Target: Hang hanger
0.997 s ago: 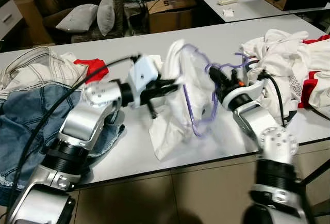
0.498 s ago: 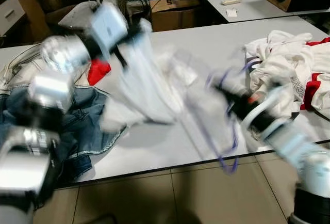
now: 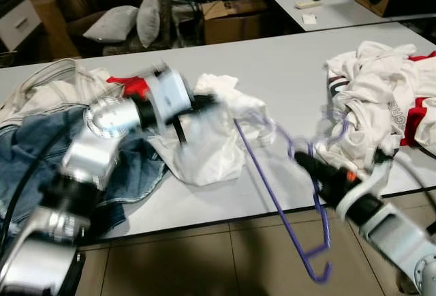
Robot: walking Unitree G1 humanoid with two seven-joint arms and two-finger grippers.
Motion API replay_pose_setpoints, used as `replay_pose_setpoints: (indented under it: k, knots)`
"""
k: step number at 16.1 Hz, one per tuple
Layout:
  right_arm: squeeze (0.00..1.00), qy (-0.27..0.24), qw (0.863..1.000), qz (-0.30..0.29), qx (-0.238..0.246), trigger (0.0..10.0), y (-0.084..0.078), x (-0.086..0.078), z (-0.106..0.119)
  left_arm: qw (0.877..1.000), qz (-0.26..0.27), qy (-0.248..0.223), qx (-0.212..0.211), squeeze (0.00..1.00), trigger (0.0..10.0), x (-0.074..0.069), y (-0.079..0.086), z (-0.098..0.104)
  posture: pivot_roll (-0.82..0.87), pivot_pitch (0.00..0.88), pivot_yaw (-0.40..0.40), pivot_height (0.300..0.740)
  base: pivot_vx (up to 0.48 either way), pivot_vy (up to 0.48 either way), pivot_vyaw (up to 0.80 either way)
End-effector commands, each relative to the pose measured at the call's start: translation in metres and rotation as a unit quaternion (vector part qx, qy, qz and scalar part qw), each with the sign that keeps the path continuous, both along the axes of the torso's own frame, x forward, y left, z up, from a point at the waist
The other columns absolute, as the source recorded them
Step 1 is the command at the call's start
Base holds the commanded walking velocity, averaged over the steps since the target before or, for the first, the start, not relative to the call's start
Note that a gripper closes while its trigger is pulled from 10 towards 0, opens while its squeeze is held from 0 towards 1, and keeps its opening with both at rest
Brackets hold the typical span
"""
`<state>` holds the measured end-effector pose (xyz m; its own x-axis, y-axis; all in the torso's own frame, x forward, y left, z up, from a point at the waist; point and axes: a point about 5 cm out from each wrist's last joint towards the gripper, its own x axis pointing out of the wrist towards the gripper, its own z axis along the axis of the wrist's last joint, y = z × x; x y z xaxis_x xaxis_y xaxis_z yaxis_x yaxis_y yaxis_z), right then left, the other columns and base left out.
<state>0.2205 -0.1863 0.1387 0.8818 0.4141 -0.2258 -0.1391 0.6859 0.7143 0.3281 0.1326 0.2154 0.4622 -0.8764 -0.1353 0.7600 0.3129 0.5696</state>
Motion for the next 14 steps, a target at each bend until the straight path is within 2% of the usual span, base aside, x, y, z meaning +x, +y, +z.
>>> replay_pose_setpoints:
  k: [1, 3, 4, 6, 7, 9, 11, 13, 14]
  knots:
    - [0.00, 0.031, 0.998, 0.001, -0.048, 10.0, -0.003, -0.002, -0.011, 1.000, -0.019, 0.013, 0.006, 0.00, 0.0, -0.008, -0.002, 0.000, -0.01, 0.000, 0.106, 0.740, 0.000, 0.000, 0.00]
    - [0.00, 0.016, 0.998, 0.032, -0.055, 10.0, -0.002, -0.009, -0.005, 0.998, -0.022, 0.045, 0.026, 0.00, 0.0, -0.018, 0.003, -0.008, 0.00, 0.000, 0.095, 0.740, 0.000, 0.000, 0.00]
    - [0.00, 0.006, 0.996, 0.053, -0.070, 10.0, -0.003, -0.011, -0.002, 0.999, 0.000, 0.035, 0.040, 0.00, 0.0, -0.015, 0.008, -0.008, 0.00, 0.000, 0.095, 0.740, 0.000, 0.000, 0.00]
    - [0.00, -0.008, 0.995, 0.079, -0.064, 10.0, -0.006, -0.018, 0.004, 0.998, 0.049, 0.023, 0.024, 0.00, 0.0, -0.010, 0.014, -0.003, 0.01, 0.000, 0.093, 0.740, 0.000, 0.000, 0.00]
    - [0.00, -0.022, 0.995, 0.088, -0.042, 10.0, -0.005, -0.020, 0.008, 0.998, 0.047, 0.023, 0.024, 0.00, 0.0, -0.012, 0.013, -0.003, 0.00, 0.000, 0.096, 0.740, 0.000, 0.000, 0.00]
    - [0.00, -0.038, 0.997, 0.071, 0.012, 10.0, -0.005, -0.014, 0.012, 0.999, 0.008, 0.038, 0.011, 0.00, 0.0, -0.022, 0.004, -0.004, 0.00, 0.000, 0.096, 0.740, 0.000, 0.000, 0.00]
    - [0.00, -0.060, 0.992, 0.062, 0.088, 10.0, 0.000, -0.005, 0.018, 0.999, -0.016, 0.049, 0.018, 0.00, 0.0, -0.029, -0.003, -0.009, 0.00, 0.000, 0.101, 0.740, 0.000, 0.000, 0.00]
    - [0.00, -0.052, 0.989, 0.059, 0.124, 10.0, 0.004, 0.004, 0.017, 0.998, -0.026, 0.052, 0.016, 0.00, 0.0, -0.033, -0.006, -0.008, 0.00, 0.000, 0.097, 0.740, 0.000, 0.000, 0.00]
    - [0.00, -0.045, 0.989, 0.061, 0.125, 10.0, 0.005, 0.006, 0.015, 0.998, -0.026, 0.051, 0.014, 0.00, 0.0, -0.033, -0.007, -0.007, 0.01, 0.000, 0.094, 0.740, 0.000, 0.000, 0.00]
